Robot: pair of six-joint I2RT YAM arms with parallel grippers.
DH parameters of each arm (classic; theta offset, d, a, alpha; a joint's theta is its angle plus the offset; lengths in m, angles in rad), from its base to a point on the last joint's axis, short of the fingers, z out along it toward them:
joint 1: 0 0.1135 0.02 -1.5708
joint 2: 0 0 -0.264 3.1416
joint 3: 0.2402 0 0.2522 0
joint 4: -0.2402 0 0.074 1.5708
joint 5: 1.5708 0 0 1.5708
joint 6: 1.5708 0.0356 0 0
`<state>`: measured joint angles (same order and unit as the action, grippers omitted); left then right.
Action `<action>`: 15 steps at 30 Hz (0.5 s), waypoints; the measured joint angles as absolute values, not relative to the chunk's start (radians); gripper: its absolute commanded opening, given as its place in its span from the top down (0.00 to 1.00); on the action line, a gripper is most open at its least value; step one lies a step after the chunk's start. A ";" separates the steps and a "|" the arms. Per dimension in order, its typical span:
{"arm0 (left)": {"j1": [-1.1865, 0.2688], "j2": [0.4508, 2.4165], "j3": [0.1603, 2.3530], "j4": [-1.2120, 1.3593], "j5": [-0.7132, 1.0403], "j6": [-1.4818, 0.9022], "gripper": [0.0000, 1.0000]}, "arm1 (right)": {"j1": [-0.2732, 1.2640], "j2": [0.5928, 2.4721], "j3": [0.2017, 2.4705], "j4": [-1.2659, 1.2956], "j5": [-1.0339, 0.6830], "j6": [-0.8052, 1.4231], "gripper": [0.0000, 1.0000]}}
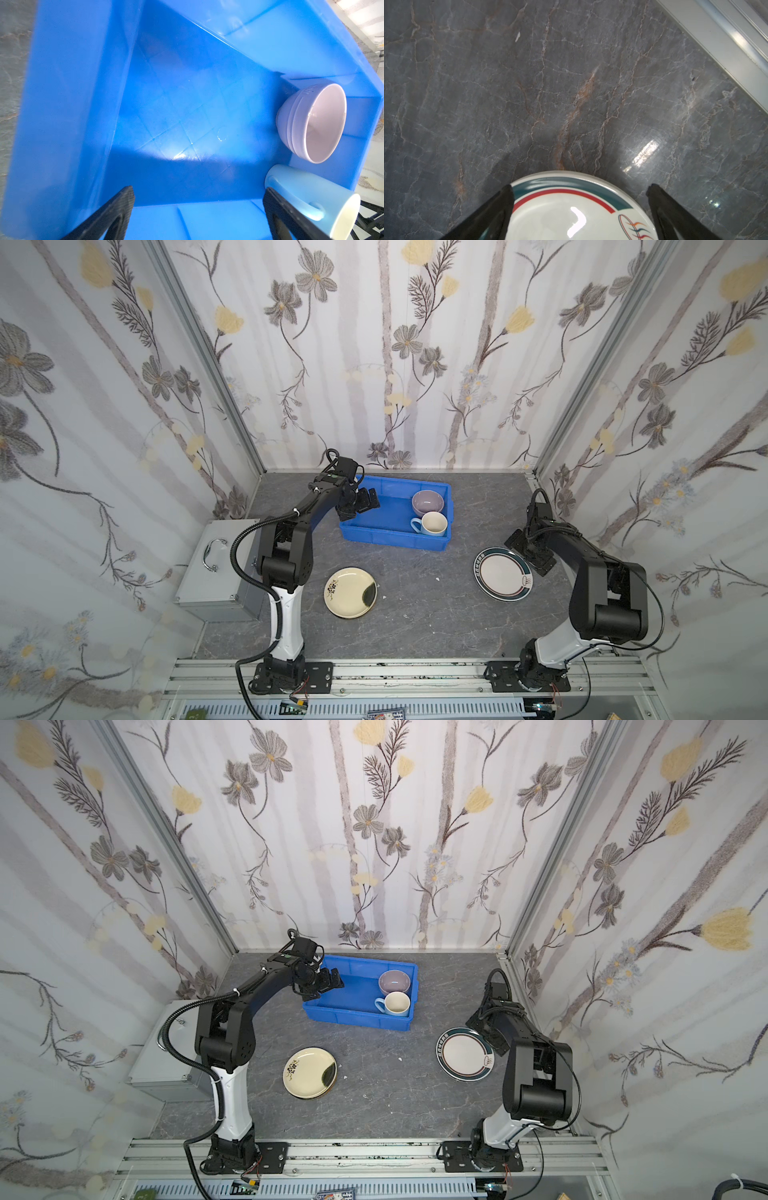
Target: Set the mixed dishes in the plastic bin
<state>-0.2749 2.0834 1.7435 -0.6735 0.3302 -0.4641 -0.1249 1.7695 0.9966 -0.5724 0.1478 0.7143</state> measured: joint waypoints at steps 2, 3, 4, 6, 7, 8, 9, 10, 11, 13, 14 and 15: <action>-0.271 2.081 1.736 -0.666 0.333 -0.464 0.00 | -0.130 1.780 0.996 -0.566 0.144 0.714 0.00; -0.269 2.079 1.732 -0.665 0.333 -0.464 0.00 | -0.131 1.784 0.994 -0.561 0.141 0.714 0.00; -0.268 2.076 1.729 -0.663 0.333 -0.464 0.00 | -0.132 1.788 0.990 -0.556 0.137 0.714 0.00; -0.267 2.069 1.719 -0.660 0.334 -0.464 0.00 | -0.133 1.798 0.982 -0.545 0.135 0.714 0.00; -0.266 2.063 1.712 -0.659 0.334 -0.464 0.00 | -0.133 1.804 0.978 -0.539 0.119 0.714 0.00; -0.266 2.059 1.707 -0.656 0.334 -0.464 0.00 | -0.133 1.806 0.974 -0.535 0.106 0.714 0.00; -0.266 2.054 1.699 -0.653 0.335 -0.464 0.00 | -0.133 1.808 0.968 -0.526 0.096 0.713 0.00; -0.265 2.048 1.691 -0.649 0.337 -0.464 0.00 | -0.133 1.808 0.963 -0.520 0.093 0.713 0.00; -0.265 2.043 1.682 -0.646 0.337 -0.464 0.00 | -0.133 1.808 0.956 -0.511 0.083 0.713 0.00; -0.264 2.033 1.665 -0.639 0.342 -0.465 0.00 | -0.134 1.805 0.936 -0.493 0.061 0.713 0.00; -0.264 2.029 1.659 -0.636 0.344 -0.465 0.00 | -0.134 1.803 0.928 -0.490 0.050 0.713 0.00; -0.264 2.024 1.652 -0.632 0.344 -0.465 0.00 | -0.131 1.799 0.915 -0.485 0.038 0.714 0.01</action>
<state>-0.2642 2.0239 1.6520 -0.6323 0.3435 -0.4652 -0.1307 1.7988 0.9146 -0.4847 0.0383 0.7136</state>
